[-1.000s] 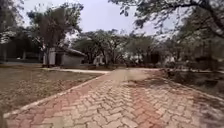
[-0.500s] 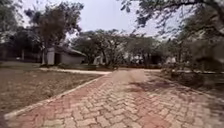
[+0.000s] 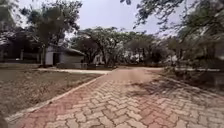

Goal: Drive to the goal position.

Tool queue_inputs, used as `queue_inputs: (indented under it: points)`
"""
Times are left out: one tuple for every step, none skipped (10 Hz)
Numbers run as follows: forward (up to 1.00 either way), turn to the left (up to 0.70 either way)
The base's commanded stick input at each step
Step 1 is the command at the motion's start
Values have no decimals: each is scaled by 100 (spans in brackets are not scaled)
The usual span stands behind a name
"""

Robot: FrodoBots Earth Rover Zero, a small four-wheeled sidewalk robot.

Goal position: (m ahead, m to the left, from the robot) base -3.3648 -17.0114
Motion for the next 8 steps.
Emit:
queue_inputs:
  points:
    - [70, -7]
    - [70, -18]
    - [70, -35]
    - [70, -35]
    - [70, -24]
    - [70, -6]
    - [70, 0]
    - [70, 0]
